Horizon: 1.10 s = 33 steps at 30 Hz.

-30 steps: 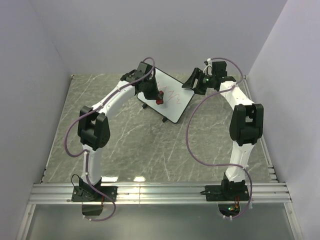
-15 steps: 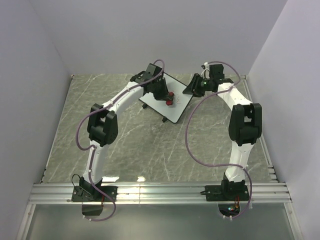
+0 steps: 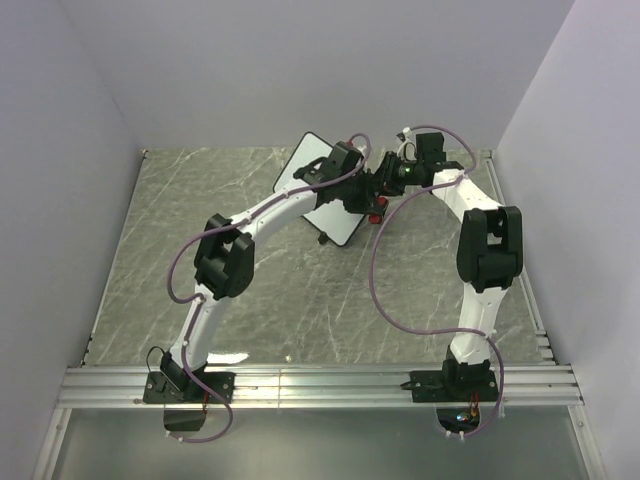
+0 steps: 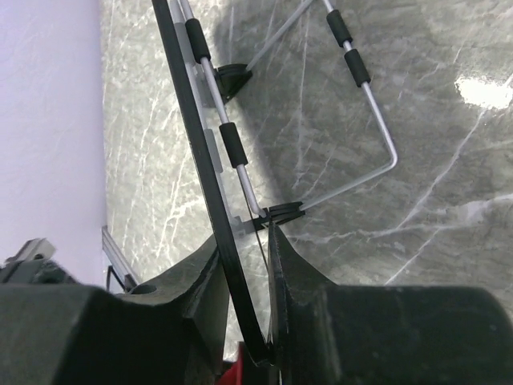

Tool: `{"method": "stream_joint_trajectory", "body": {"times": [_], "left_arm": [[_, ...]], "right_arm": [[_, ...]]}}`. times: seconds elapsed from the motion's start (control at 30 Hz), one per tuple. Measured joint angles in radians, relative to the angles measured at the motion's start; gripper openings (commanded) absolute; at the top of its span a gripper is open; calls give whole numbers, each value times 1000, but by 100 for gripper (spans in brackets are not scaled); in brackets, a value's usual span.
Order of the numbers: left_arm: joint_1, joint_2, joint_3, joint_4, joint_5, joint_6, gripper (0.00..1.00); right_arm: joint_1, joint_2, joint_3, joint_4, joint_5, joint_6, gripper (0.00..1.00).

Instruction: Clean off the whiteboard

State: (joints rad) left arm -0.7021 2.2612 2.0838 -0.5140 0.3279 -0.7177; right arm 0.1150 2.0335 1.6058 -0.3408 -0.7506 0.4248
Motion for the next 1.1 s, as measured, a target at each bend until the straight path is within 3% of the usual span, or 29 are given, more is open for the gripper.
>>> {"method": "stream_joint_trajectory", "body": {"times": [0.33, 0.63, 0.9, 1.1], "left_arm": [[36, -27, -189, 161, 72, -6, 0], [90, -97, -244, 151, 146, -2, 0], [187, -224, -312, 180, -34, 19, 0], [172, -206, -341, 215, -81, 26, 0]], "right_arm": [[1, -5, -43, 48, -10, -19, 2], [21, -5, -42, 70, 5, -19, 0], [18, -5, -42, 56, -10, -25, 0], [18, -5, -42, 54, -20, -27, 0]]}}
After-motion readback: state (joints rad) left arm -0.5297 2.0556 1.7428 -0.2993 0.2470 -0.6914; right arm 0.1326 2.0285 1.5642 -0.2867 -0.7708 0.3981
